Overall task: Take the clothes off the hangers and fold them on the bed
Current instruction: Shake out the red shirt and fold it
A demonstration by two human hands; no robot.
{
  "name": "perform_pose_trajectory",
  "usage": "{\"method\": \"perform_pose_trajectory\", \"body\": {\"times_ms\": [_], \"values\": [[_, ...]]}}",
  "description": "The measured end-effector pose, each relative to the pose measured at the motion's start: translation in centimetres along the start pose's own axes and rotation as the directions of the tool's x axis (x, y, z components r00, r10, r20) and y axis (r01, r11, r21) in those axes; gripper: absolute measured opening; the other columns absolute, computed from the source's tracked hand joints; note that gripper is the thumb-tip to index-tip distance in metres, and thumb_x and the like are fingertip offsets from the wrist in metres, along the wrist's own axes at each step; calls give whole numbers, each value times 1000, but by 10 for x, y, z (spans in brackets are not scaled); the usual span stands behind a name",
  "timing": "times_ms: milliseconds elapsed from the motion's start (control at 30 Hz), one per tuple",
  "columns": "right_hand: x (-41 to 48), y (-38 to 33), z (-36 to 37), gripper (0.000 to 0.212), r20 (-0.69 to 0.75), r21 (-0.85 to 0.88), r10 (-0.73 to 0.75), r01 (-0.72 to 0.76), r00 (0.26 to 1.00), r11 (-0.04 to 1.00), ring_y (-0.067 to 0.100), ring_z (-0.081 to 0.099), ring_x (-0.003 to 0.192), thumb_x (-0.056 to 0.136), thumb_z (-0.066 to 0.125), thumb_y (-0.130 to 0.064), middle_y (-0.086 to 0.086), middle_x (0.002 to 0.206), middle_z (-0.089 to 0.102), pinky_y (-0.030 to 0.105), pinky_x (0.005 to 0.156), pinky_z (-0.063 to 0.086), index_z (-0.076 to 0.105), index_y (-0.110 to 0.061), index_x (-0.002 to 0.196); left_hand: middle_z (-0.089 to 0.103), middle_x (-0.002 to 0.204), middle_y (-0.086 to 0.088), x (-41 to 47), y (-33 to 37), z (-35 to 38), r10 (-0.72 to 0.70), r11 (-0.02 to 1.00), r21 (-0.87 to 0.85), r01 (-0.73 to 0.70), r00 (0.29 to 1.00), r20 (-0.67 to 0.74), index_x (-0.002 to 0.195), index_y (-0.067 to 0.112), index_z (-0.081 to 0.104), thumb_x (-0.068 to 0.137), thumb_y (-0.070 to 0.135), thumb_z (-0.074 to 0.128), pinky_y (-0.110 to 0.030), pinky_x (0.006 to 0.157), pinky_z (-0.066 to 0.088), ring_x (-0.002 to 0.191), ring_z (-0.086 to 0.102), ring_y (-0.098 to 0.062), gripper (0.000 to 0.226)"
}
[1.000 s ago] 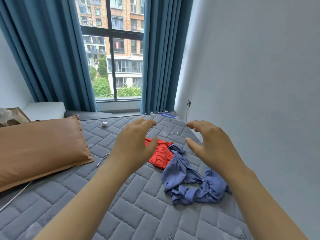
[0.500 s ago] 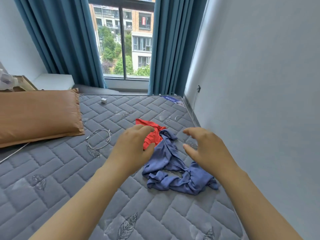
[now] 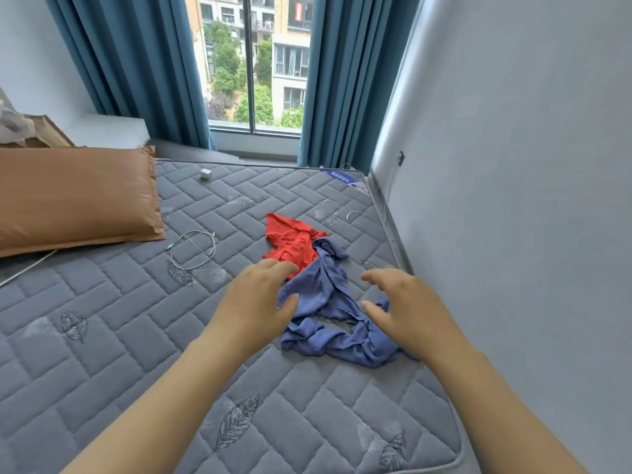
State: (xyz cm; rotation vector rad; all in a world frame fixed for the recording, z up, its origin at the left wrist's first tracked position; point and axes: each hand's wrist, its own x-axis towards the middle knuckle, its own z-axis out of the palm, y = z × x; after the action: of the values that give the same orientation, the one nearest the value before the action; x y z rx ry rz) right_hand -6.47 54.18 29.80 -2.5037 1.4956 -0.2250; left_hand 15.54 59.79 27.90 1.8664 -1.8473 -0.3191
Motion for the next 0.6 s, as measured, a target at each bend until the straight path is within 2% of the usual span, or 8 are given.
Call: {"method": "perform_pose_trajectory", "body": {"times_ms": [100,267,400,600], "values": [[10,25,2,35,14,19,-18,18,1000,1000,20,56,111,90,59,-25,1,121,61,35,91,45,56,-18,125,62,111,-7,10,11,18,-22,999,24,21,1000,15,114,11,62,84,17,62,-39,87,42,102,56,-30,31],[31,74,4,33,56,20,-56,55,997,998,22,55,110,90,57,-26,3,119,61,36,89,44,57,-16,122,60,119,-3,36,35,54,-79,994,75,76,996,45,126,16,58,87,20,60,-36,92,41,109,55,-27,39],[53,109,7,33,79,13,-97,97,992,995,23,55,112,90,57,-27,3,119,61,38,90,45,57,-15,120,59,121,-2,56,51,81,-113,990,86,107,991,66,127,16,57,88,21,59,-35,93,41,111,55,-26,40],[86,126,30,32,170,0,-157,160,973,987,21,55,112,92,55,-29,1,120,60,37,88,46,55,-19,122,60,122,-2,61,28,96,-210,976,81,204,975,78,125,14,58,88,17,60,-29,94,39,112,55,-23,37]]}}
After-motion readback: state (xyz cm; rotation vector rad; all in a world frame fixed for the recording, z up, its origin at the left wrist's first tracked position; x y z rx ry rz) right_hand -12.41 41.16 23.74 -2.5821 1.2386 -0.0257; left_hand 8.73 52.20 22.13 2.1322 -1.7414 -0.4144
